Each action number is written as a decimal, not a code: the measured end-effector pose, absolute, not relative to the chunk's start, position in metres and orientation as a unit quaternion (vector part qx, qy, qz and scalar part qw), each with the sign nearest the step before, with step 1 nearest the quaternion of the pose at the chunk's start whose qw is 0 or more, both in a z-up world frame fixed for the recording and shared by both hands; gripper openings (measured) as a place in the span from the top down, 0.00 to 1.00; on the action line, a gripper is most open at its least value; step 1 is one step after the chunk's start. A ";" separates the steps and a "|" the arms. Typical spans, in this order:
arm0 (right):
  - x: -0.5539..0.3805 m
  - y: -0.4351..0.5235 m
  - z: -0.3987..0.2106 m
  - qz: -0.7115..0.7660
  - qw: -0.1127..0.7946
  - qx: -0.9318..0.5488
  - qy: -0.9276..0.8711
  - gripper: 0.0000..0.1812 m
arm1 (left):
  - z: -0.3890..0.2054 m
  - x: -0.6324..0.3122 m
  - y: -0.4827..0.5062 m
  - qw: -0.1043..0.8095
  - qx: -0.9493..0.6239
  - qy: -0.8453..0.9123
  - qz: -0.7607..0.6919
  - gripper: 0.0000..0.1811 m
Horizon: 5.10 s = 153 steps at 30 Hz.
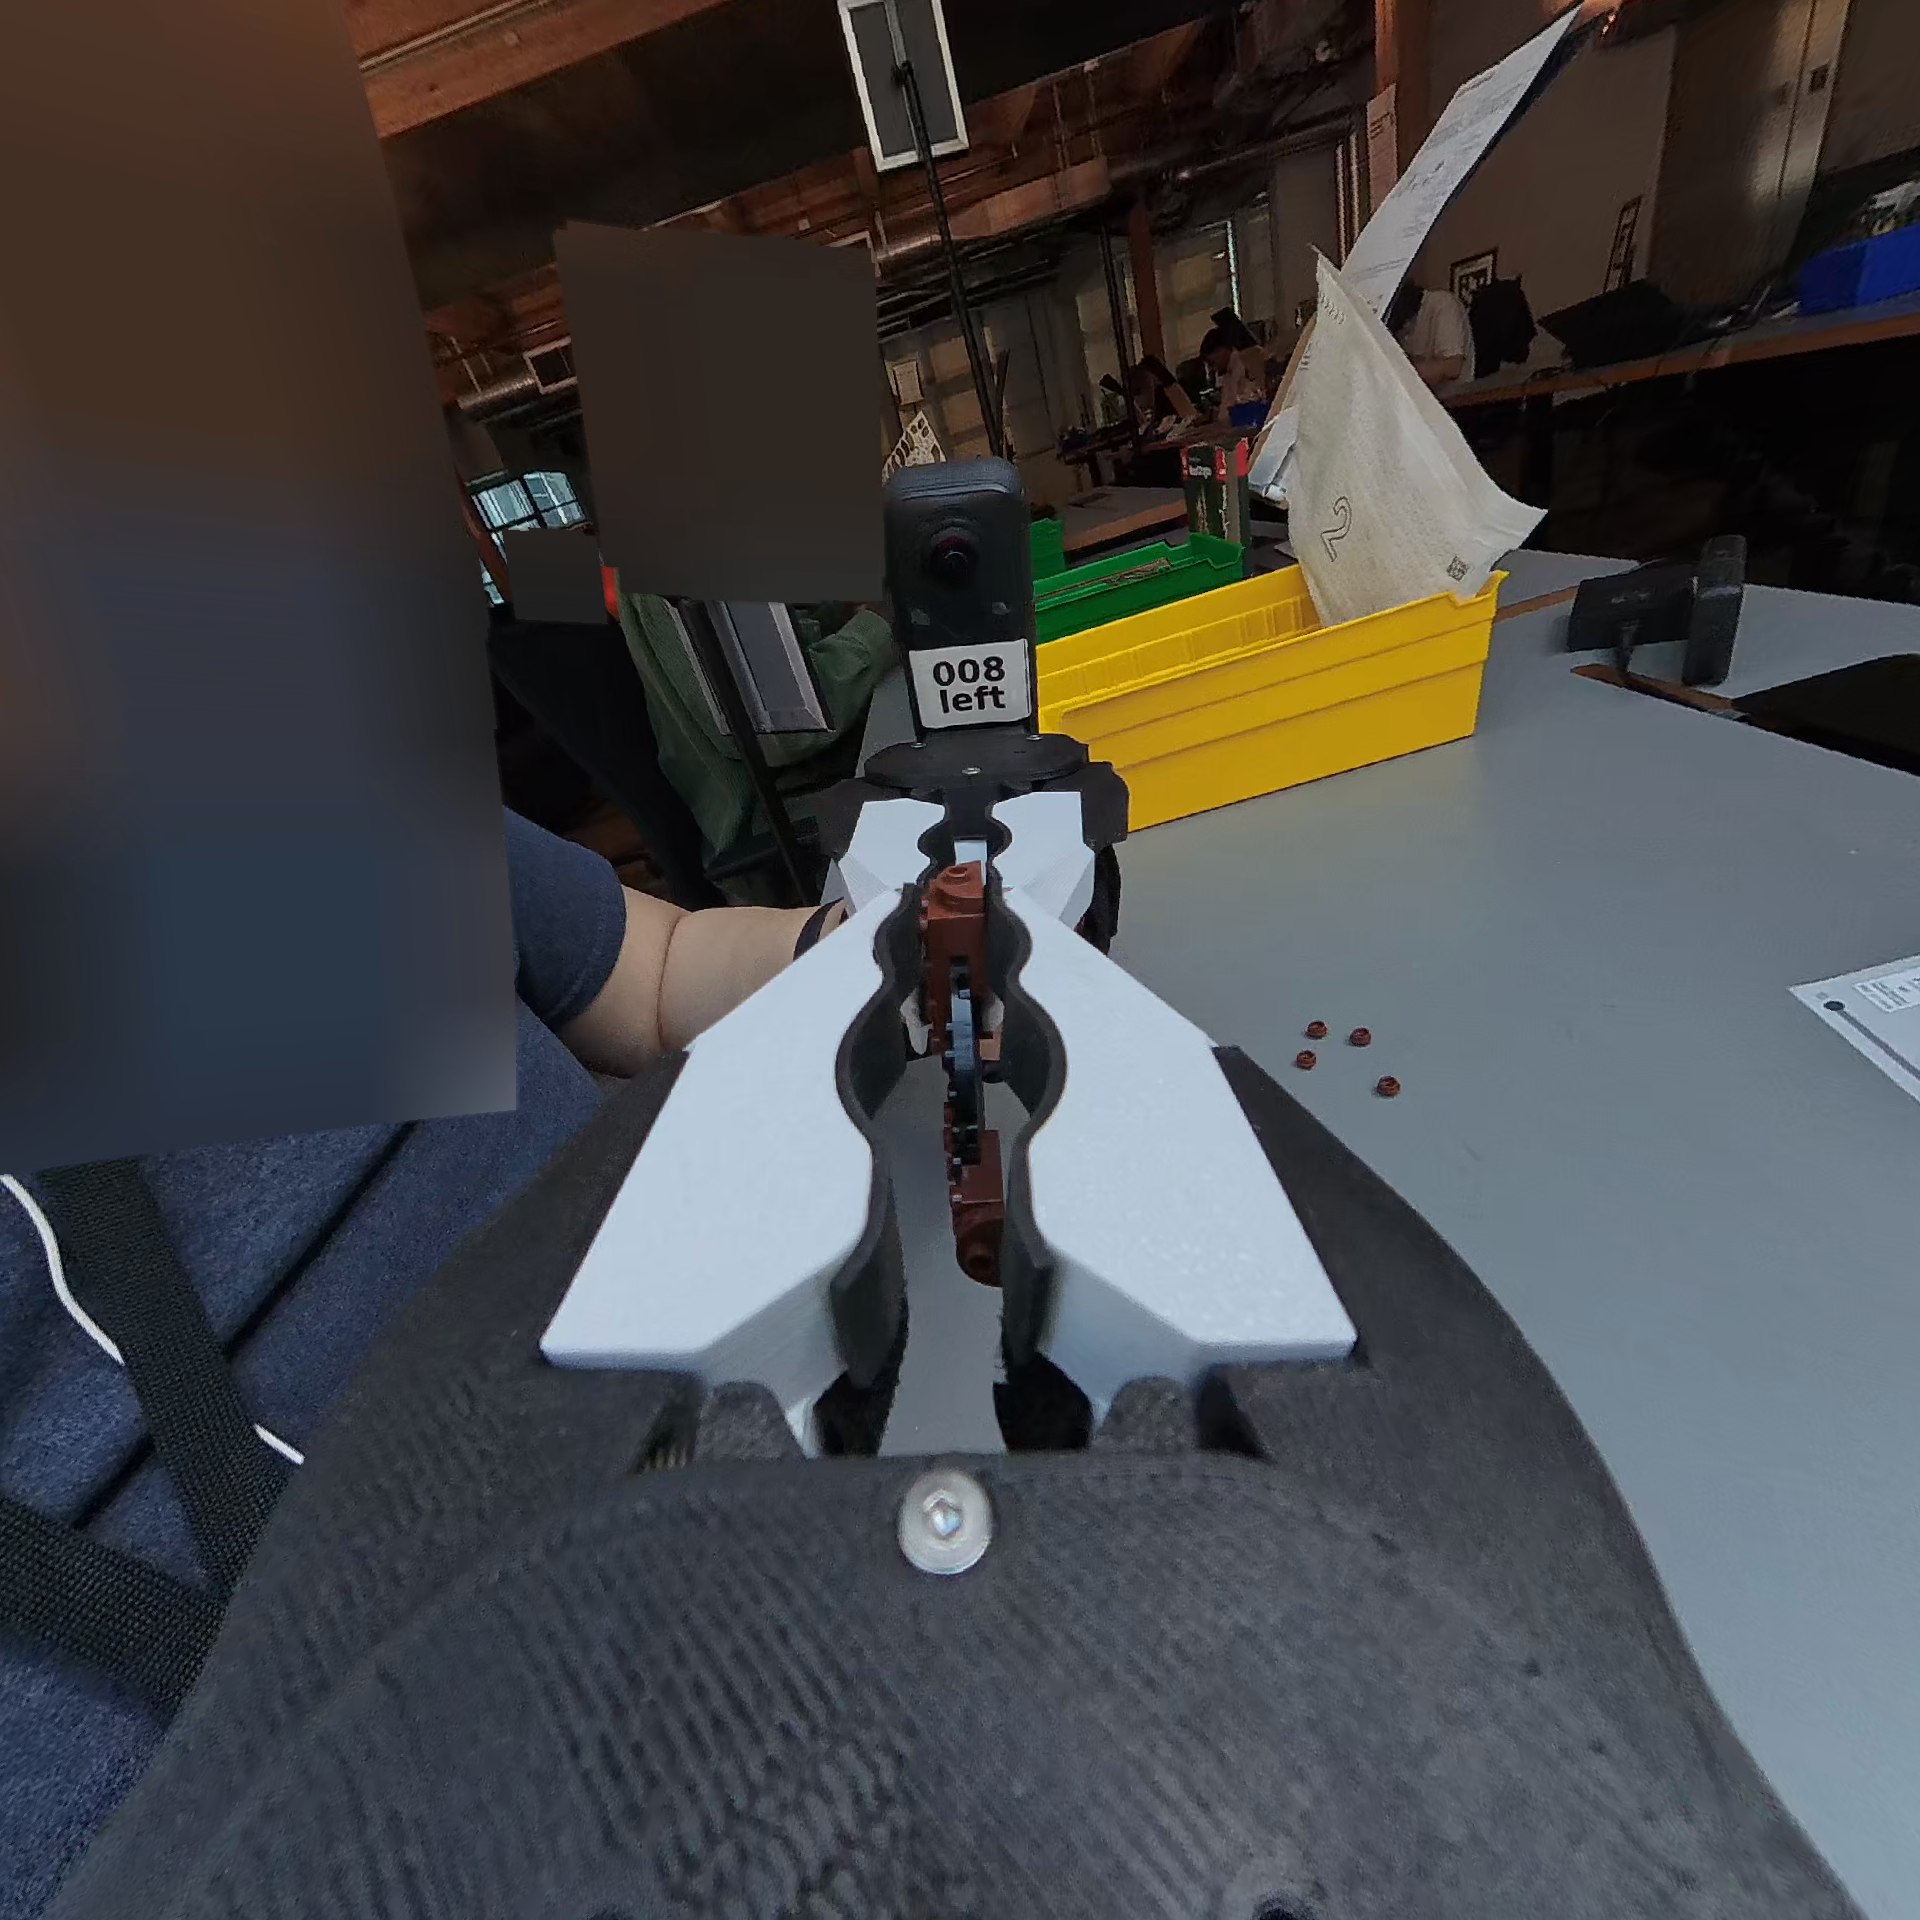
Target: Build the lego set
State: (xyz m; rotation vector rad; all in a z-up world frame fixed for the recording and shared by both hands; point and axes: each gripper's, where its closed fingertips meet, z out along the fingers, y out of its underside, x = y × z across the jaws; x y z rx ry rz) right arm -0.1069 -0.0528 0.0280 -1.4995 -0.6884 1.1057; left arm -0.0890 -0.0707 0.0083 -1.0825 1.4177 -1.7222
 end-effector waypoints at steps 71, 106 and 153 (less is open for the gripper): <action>-0.040 0.002 -0.050 0.512 0.499 -0.694 -0.083 0.58 | -0.051 -0.082 -0.004 0.109 -0.626 0.365 -0.680 0.97; -0.073 0.008 -0.125 0.157 0.472 -0.799 -0.336 0.65 | -0.053 -0.145 0.059 0.199 -0.660 0.468 -0.553 0.92; -0.079 0.005 -0.155 0.142 0.399 -0.846 -0.324 0.60 | -0.125 -0.155 0.026 0.255 -0.569 0.742 -0.247 0.92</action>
